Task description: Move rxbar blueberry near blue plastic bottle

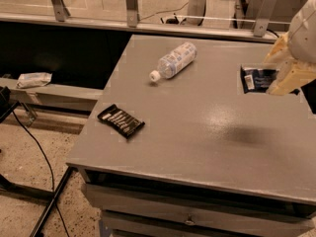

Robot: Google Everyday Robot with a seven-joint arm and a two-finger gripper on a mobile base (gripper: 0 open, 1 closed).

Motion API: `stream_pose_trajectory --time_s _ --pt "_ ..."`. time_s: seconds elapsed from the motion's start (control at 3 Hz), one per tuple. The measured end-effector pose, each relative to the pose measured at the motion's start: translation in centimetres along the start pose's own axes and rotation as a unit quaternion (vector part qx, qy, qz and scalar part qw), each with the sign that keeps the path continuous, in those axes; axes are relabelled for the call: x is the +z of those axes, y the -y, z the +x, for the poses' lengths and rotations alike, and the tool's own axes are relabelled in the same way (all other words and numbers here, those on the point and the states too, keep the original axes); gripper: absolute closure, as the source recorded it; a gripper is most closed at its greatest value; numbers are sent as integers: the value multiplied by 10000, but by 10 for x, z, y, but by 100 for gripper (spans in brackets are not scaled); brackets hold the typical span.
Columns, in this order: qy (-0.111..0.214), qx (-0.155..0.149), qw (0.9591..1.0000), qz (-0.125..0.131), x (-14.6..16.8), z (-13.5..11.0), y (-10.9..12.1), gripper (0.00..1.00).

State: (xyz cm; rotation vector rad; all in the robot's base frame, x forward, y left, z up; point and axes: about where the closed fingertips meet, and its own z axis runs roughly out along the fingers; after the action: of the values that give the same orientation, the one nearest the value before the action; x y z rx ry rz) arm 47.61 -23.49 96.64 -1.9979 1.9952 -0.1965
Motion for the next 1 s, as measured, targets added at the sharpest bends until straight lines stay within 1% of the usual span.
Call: stream_pose_trajectory --time_s 0.33,0.67,1.0 --pt "68 -62 10000 -16 5 -4 3 100" --pt "330 -204 9992 -40 17 -15 19 100" --pt "572 -469 9971 149 55 -54 82 100"
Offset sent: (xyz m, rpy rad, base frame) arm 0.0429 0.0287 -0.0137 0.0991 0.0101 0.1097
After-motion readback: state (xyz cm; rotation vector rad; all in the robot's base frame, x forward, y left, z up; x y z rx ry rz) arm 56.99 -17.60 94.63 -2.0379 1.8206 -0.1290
